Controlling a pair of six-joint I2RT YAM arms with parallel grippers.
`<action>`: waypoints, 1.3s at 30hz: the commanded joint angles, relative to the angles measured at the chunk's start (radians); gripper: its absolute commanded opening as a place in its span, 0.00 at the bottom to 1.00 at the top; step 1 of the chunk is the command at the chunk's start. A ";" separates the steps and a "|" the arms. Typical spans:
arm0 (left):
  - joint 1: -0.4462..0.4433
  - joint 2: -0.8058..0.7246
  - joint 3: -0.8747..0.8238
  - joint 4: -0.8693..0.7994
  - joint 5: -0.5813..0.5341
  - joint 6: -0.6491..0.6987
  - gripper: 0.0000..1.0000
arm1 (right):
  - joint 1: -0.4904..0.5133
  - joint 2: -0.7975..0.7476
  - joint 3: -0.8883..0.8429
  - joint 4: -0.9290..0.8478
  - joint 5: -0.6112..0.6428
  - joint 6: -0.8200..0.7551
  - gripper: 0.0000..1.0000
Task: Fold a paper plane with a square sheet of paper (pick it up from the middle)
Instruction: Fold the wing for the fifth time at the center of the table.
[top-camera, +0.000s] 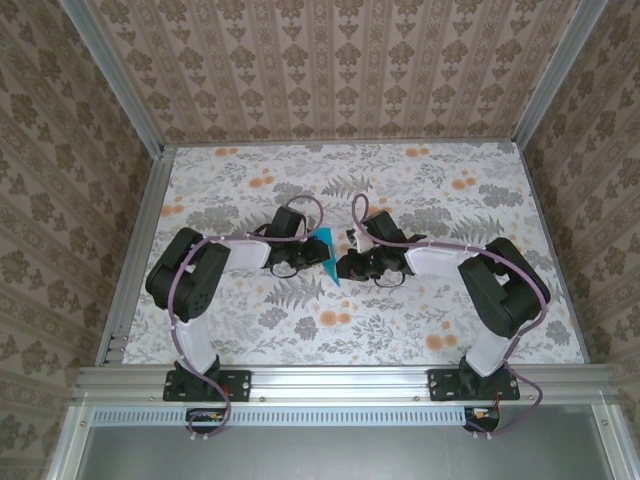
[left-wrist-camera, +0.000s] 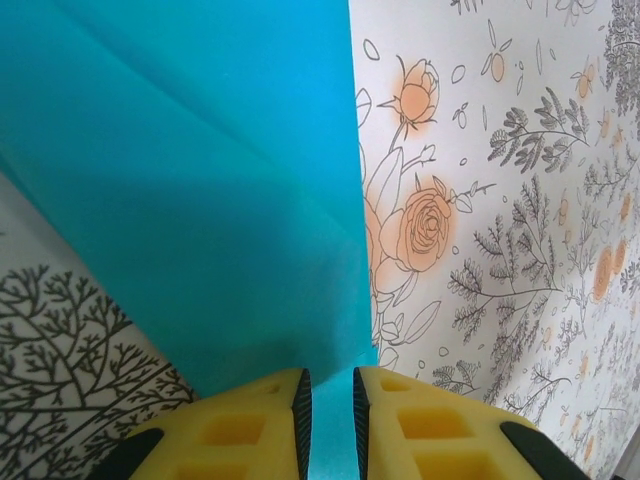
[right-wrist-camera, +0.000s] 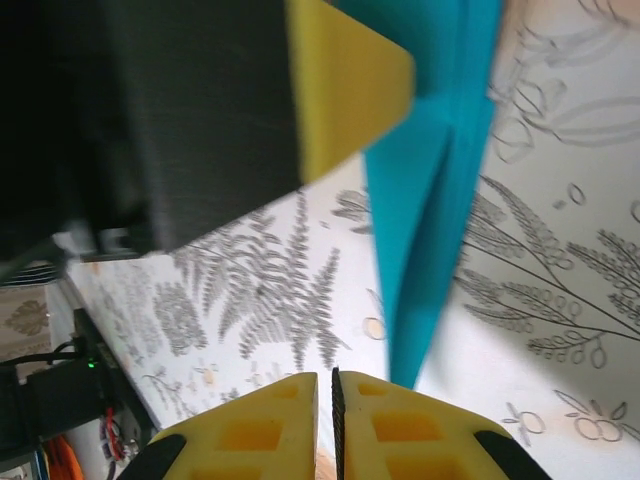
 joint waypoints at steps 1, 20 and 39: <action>0.005 0.043 0.023 -0.103 -0.047 0.019 0.21 | 0.012 0.001 0.012 -0.010 -0.009 0.006 0.13; 0.000 0.045 0.047 -0.138 -0.045 0.036 0.20 | 0.015 0.176 0.104 -0.029 -0.014 0.016 0.09; 0.002 0.071 0.080 -0.195 -0.064 0.039 0.20 | 0.012 0.183 0.040 -0.135 -0.002 -0.012 0.08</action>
